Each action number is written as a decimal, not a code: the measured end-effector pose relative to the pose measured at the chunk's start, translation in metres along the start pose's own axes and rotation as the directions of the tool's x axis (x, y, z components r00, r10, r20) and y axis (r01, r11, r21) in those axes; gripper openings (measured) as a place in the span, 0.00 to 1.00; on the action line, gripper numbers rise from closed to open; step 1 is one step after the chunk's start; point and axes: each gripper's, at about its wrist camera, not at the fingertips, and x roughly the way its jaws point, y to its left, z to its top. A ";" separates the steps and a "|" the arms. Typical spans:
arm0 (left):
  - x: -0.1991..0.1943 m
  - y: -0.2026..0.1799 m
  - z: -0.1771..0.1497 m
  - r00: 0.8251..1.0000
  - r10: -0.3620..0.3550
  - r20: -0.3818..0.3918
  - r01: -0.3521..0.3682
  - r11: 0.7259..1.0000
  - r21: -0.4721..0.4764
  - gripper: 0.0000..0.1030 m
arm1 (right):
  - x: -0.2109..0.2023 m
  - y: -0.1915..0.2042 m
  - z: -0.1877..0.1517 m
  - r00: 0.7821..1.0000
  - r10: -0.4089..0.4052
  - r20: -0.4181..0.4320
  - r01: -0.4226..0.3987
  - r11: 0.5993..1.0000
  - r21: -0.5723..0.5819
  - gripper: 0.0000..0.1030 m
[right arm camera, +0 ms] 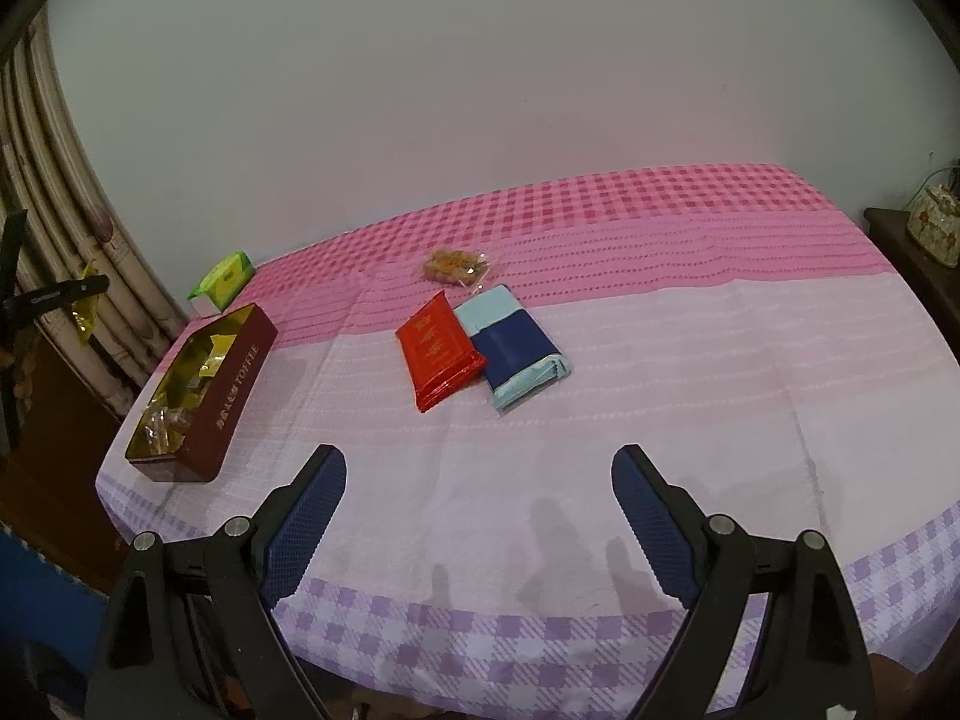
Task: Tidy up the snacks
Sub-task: 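Carry the yellow packet into the tin box and open the left gripper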
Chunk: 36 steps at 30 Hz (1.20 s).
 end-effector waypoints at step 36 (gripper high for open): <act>0.116 0.011 -0.019 0.964 0.122 -0.237 -0.138 0.989 -0.050 0.52 | 0.012 0.002 -0.006 0.999 -0.008 -0.040 0.007 1.000 -0.015 0.89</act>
